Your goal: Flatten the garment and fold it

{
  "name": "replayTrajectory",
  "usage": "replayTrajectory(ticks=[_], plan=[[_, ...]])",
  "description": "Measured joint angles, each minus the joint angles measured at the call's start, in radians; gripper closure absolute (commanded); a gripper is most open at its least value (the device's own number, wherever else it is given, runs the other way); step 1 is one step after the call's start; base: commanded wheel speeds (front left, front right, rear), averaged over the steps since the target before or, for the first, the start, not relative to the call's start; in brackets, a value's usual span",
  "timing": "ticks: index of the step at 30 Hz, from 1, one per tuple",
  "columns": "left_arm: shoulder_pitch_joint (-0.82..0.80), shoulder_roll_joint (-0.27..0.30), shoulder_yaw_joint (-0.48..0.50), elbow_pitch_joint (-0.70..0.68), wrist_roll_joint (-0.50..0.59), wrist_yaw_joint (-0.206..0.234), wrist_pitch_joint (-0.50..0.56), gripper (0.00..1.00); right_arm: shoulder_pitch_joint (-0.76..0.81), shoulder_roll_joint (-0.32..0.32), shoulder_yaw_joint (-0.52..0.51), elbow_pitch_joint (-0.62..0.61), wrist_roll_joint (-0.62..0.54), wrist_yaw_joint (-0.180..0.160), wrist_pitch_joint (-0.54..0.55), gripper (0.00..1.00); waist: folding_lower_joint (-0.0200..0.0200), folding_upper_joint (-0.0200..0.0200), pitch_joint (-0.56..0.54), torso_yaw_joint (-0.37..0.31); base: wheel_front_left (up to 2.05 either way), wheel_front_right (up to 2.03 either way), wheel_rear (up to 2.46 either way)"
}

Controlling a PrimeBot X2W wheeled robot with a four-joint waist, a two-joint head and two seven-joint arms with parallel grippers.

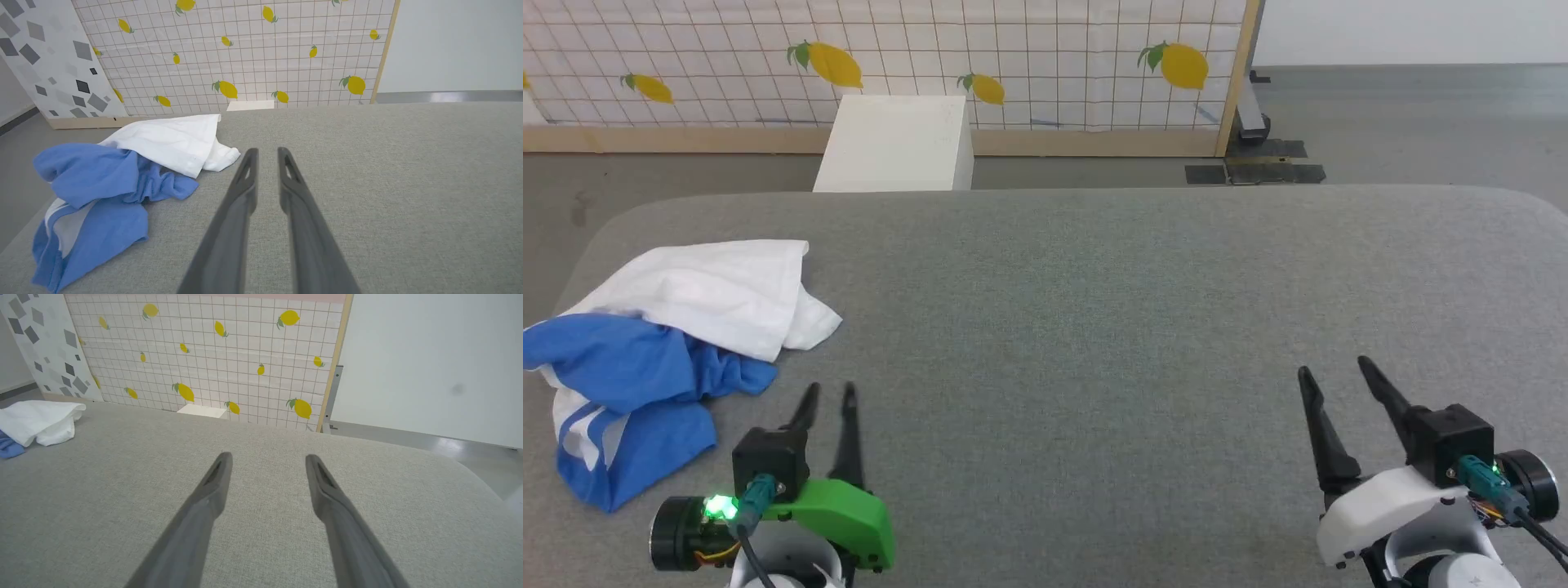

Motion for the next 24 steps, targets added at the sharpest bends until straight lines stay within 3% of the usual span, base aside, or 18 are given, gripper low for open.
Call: replayTrajectory(ticks=[24], plan=[[0.001,0.0,-0.02,0.0,-0.012,0.019,-0.045,0.0,0.004,0.0,-0.058,0.017,0.02,0.0,-0.045,0.0,0.0,0.0,-0.001,0.029,0.0,0.0,0.0]])
